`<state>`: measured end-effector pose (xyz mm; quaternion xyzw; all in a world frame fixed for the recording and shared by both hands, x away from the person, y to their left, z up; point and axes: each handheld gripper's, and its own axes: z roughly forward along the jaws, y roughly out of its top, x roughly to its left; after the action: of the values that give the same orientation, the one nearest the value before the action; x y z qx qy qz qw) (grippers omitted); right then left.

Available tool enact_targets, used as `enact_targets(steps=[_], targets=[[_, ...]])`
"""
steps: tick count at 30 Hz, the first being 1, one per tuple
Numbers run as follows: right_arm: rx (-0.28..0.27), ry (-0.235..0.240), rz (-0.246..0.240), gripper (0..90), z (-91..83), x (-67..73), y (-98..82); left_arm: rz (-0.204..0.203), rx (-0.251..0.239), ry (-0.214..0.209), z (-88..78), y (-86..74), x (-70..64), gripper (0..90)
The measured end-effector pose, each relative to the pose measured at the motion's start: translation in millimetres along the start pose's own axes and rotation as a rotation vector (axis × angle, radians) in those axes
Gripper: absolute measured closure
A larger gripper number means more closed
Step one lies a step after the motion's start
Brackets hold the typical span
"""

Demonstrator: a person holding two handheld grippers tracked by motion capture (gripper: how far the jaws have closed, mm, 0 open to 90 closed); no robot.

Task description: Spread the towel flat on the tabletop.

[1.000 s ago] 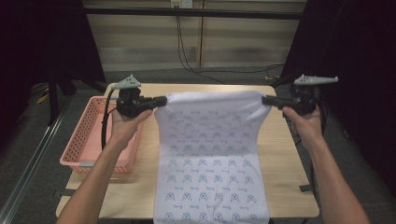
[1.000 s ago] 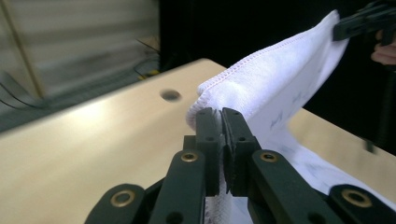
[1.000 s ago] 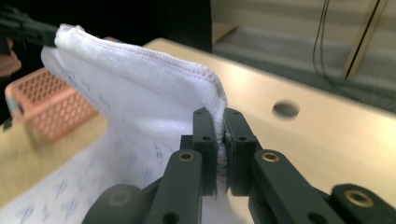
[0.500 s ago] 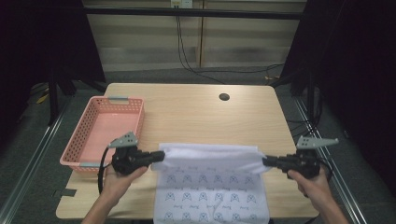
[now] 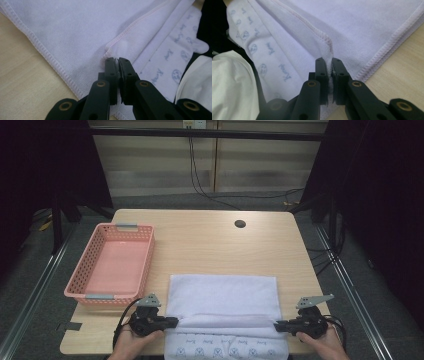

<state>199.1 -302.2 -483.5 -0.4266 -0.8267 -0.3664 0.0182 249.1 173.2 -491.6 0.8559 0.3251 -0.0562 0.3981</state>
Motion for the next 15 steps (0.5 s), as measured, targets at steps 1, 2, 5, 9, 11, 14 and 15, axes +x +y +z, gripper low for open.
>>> enact_targets(steps=[1, 2, 5, 9, 11, 14, 15], targets=[[0.017, 0.001, 0.008, 85.6, 2.8, -1.5, -0.4, 0.002, 0.002, 0.001, 1.7, 0.6, 0.2, 86.2], [0.039, -0.005, 0.007, 85.4, 6.8, -2.5, -1.0, 0.0, 0.006, -0.008, 3.6, 1.9, 3.3, 86.2], [0.054, 0.016, 0.031, 85.8, 8.5, -6.2, 1.1, -0.002, 0.003, -0.001, 7.5, 5.3, 6.6, 86.4], [0.036, -0.025, 0.02, 86.1, 9.6, -8.1, 3.8, 0.001, 0.003, 0.042, 15.7, 16.8, 10.5, 86.7], [0.032, -0.053, 0.02, 86.1, 10.0, -13.1, 8.0, 0.01, 0.005, 0.065, 23.4, 29.9, 17.5, 86.8], [0.015, -0.073, 0.028, 86.2, 11.8, -27.0, 16.8, 0.022, 0.0, 0.094, 34.4, 47.9, 29.5, 86.7], [0.012, -0.08, 0.033, 86.2, 12.7, -30.8, 20.1, 0.02, 0.006, 0.1, 37.3, 53.6, 33.2, 86.7]])
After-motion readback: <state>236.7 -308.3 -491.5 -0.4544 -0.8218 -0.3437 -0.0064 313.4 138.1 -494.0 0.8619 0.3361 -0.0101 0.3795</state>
